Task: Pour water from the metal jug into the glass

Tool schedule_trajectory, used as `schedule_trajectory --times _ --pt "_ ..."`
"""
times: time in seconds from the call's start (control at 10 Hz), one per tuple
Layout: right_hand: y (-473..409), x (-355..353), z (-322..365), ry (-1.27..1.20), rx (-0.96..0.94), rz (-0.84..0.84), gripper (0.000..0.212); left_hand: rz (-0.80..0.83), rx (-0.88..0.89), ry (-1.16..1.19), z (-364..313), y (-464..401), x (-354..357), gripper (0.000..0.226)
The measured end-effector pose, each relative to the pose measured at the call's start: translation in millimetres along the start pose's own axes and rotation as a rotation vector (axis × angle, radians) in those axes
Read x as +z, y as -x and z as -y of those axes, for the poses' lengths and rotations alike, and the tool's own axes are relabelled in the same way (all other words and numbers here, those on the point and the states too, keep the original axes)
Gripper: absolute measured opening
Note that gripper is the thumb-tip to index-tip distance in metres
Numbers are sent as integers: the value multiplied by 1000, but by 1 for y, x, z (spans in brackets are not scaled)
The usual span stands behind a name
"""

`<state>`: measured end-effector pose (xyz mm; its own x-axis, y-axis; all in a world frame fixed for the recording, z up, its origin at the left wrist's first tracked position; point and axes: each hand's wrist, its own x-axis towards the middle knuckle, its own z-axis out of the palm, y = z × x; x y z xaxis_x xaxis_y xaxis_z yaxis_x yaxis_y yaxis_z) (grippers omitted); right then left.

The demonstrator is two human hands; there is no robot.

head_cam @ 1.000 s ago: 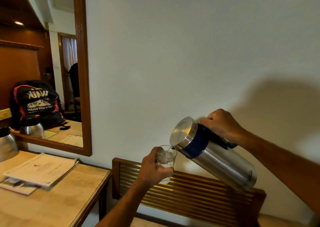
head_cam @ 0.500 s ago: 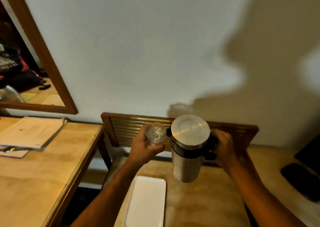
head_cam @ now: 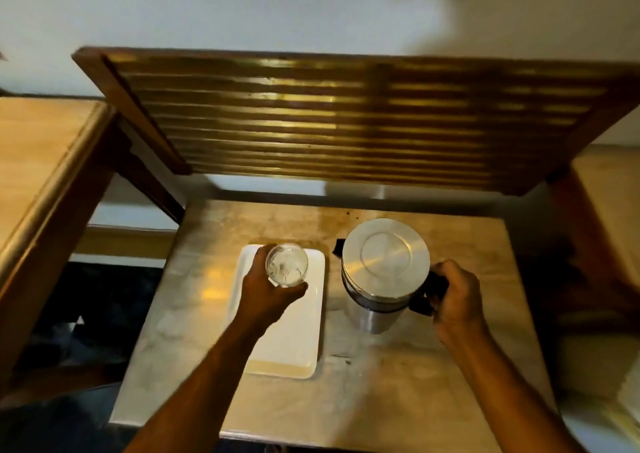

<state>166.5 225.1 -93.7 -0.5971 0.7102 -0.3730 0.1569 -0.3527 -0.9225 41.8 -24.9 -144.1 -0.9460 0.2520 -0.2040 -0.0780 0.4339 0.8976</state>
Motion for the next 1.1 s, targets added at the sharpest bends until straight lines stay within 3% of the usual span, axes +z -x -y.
schedule_trajectory --times 0.1,0.3,0.4,0.5,0.8,0.9,1.0,1.1 --pt "-8 -8 -19 -48 37 -8 54 -17 -81 -18 35 8 14 76" --pt "-17 -7 -38 -113 55 27 58 -41 -177 -8 72 18 32 74" --pt "-23 -2 -42 -96 51 51 35 -42 -189 -11 82 18 37 79" --pt "-28 2 -45 -82 29 89 28 -32 -195 5 88 17 40 82" --pt "-28 7 -52 -70 -52 167 34 -31 -180 1 95 16 41 76" --pt "-27 8 -52 -64 -75 177 37 12 -180 -50 92 17 36 86" --pt "-29 2 -54 13 -118 181 42 115 -224 -99 86 17 25 123" --pt "-15 -1 -23 167 -129 173 30 80 -186 -112 48 23 1 133"
